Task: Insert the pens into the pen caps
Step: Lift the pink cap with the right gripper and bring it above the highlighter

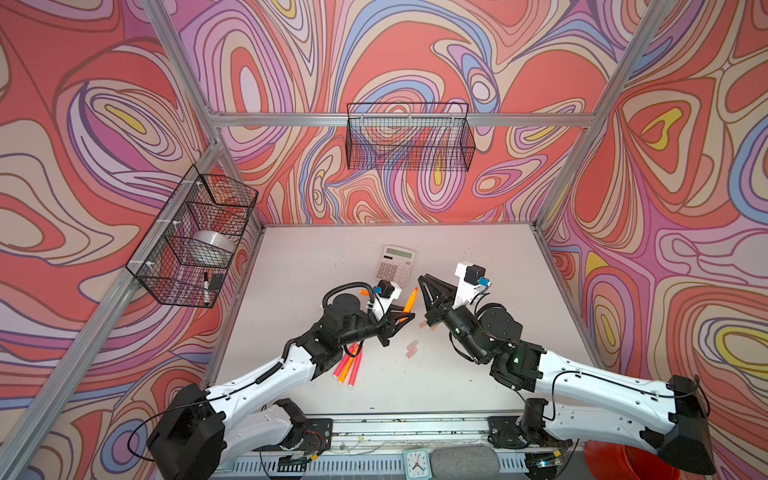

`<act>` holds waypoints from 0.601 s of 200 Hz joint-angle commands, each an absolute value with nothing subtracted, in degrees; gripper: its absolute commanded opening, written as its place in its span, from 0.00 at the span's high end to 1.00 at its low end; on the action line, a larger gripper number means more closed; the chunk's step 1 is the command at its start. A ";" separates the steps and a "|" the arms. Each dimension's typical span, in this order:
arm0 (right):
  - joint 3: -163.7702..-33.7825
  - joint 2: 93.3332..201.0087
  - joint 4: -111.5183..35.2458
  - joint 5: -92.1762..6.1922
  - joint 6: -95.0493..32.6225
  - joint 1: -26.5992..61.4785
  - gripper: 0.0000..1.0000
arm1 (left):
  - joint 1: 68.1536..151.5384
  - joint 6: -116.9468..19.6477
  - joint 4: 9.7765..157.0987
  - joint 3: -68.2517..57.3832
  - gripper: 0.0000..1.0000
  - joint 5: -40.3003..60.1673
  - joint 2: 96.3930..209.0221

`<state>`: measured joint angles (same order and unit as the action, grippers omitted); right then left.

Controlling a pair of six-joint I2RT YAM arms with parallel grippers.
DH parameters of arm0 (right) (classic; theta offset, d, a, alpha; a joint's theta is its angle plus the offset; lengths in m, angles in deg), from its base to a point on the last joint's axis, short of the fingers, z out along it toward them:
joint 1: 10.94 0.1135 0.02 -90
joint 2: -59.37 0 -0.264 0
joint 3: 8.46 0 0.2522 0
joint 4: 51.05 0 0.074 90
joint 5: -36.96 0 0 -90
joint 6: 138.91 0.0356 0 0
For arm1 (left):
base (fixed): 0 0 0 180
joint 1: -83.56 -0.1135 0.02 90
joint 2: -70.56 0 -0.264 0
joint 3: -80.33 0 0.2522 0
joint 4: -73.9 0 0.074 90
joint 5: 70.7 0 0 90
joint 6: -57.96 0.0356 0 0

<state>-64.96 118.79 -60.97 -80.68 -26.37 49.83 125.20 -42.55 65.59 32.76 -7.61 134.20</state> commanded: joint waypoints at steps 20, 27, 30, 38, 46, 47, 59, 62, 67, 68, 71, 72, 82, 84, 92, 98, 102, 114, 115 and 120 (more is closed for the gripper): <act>-63.59 120.40 -65.93 -82.19 -26.64 49.44 1.00 | 125.40 -41.89 64.13 31.58 1.00 -9.42 133.50; -63.72 120.66 -65.86 -82.94 -26.52 49.37 1.00 | 125.48 -41.89 64.18 31.54 1.00 -9.52 133.49; -63.94 120.78 -65.61 -83.06 -26.57 49.35 1.00 | 125.48 -41.90 64.23 31.58 1.00 -9.52 133.42; -64.81 121.25 -64.26 -83.48 -26.59 49.35 1.00 | 125.43 -41.80 64.25 31.57 1.00 -9.53 133.20; -65.64 121.65 -62.73 -83.80 -26.21 49.31 1.00 | 125.42 -41.80 64.16 31.71 1.00 -9.37 133.12; -65.69 121.67 -62.62 -83.85 -26.18 49.33 1.00 | 125.41 -41.80 64.13 31.74 1.00 -9.36 133.13; -65.67 122.13 -63.34 -84.02 -25.72 49.17 1.00 | 125.41 -41.88 63.80 31.94 1.00 -9.39 133.05; -65.57 122.12 -63.62 -83.94 -25.74 49.15 1.00 | 125.41 -41.89 63.78 31.92 1.00 -9.46 133.05; -65.53 122.21 -63.78 -83.82 -25.63 49.09 1.00 | 125.41 -41.89 63.76 31.94 1.00 -9.60 133.14; -65.54 122.21 -63.76 -83.77 -25.62 49.09 1.00 | 125.40 -41.93 63.76 31.89 1.00 -9.61 133.14; -65.52 122.21 -63.67 -83.72 -25.62 49.09 1.00 | 125.45 -41.93 63.81 31.84 1.00 -9.69 133.13; -65.54 122.21 -63.66 -83.72 -25.67 49.09 1.00 | 125.46 -41.91 63.82 31.80 1.00 -9.69 133.14; -65.43 122.30 -63.68 -83.98 -25.58 49.09 1.00 | 125.41 -41.81 64.03 31.76 1.00 -9.54 133.07; -65.40 122.34 -63.66 -84.07 -25.60 49.09 1.00 | 125.44 -41.80 64.02 31.83 1.00 -9.48 133.04; -65.29 122.40 -63.61 -84.79 -25.47 49.00 1.00 | 125.41 -41.80 64.06 31.93 1.00 -9.12 132.91; -65.21 122.47 -63.53 -85.50 -25.22 49.00 1.00 | 125.43 -41.72 64.02 31.93 1.00 -8.99 132.89; -65.20 122.45 -63.54 -85.56 -25.06 48.92 1.00 | 125.39 -41.71 64.02 31.89 1.00 -8.97 132.92; -65.12 122.26 -63.48 -85.24 -25.11 48.89 1.00 | 125.44 -41.72 64.02 31.94 1.00 -8.99 132.83; -65.07 122.23 -63.48 -85.18 -25.15 48.86 1.00 | 125.41 -41.72 64.02 31.94 1.00 -8.99 132.81; -65.01 122.14 -63.41 -85.07 -25.10 48.83 1.00 | 125.46 -41.63 64.02 31.96 1.00 -8.99 132.79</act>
